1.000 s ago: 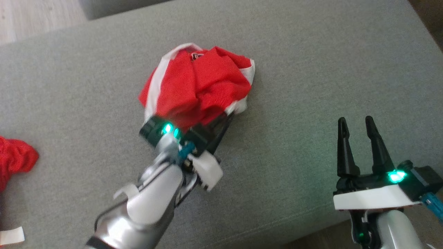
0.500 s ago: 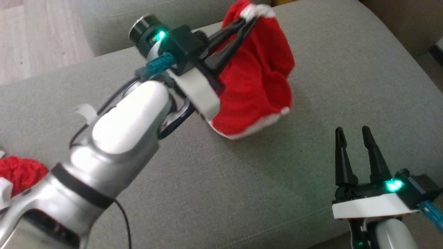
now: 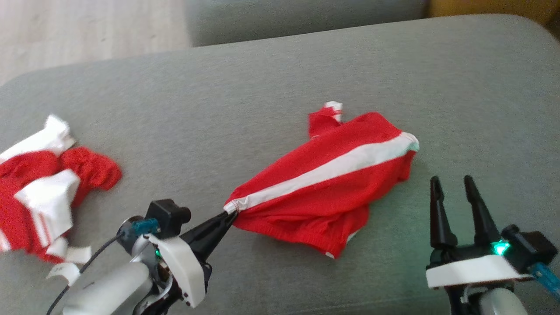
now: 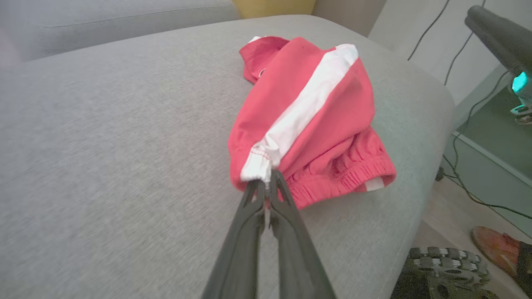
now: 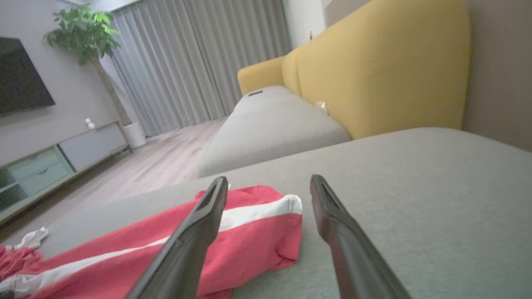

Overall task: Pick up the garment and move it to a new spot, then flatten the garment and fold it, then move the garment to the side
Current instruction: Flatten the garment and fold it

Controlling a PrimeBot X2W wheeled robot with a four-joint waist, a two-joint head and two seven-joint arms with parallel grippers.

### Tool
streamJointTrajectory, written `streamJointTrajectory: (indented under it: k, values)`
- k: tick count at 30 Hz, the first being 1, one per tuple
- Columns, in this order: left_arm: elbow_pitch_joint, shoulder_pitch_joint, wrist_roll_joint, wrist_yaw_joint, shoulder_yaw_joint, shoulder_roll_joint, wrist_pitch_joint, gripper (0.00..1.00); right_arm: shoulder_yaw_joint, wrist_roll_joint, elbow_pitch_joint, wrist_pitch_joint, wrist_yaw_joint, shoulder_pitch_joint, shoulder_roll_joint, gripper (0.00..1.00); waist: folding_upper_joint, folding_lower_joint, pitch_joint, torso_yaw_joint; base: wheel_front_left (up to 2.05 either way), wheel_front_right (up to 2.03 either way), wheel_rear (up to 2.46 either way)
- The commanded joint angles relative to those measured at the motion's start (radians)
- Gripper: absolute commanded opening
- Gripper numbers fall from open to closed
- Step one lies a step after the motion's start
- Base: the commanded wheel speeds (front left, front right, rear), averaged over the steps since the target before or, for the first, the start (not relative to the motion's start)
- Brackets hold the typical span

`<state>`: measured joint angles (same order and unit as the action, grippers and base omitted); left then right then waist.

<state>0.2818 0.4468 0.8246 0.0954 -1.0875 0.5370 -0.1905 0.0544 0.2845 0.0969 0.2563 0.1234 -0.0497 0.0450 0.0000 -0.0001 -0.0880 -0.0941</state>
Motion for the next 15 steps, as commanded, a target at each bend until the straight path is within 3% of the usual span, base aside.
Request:
streamJointTrajectory:
  k: [1, 7, 10, 15]
  values:
    - [-0.031, 0.053, -0.015, -0.014, 0.043, 0.036, -0.021, 0.00, 0.022, -0.022, -0.003, 0.006, 0.007, 0.047, 0.005, 1.00, 0.0000, 0.0001, -0.023, 0.066, 0.00, 0.00, 0.00]
    - [-0.017, 0.030, -0.056, -0.050, 0.054, 0.034, -0.053, 0.00, 0.045, -0.038, 0.201, 0.006, 0.007, 0.132, 0.013, 1.00, 0.0000, 0.0001, -0.034, 0.148, 0.00, 0.00, 0.00]
    - [0.000, 0.028, -0.080, -0.061, 0.062, 0.036, -0.061, 0.00, 0.108, 0.093, 0.298, -0.008, 0.007, 0.194, 0.045, 1.00, 0.0000, 0.0001, -0.036, 0.167, 0.00, 0.00, 0.00]
    - [0.025, 0.034, -0.114, -0.065, 0.074, 0.040, -0.067, 0.00, 0.236, 0.338, 0.353, -0.106, 0.007, 0.293, 0.173, 1.00, 0.0000, 0.0001, -0.047, 0.187, 0.00, 0.00, 0.00]
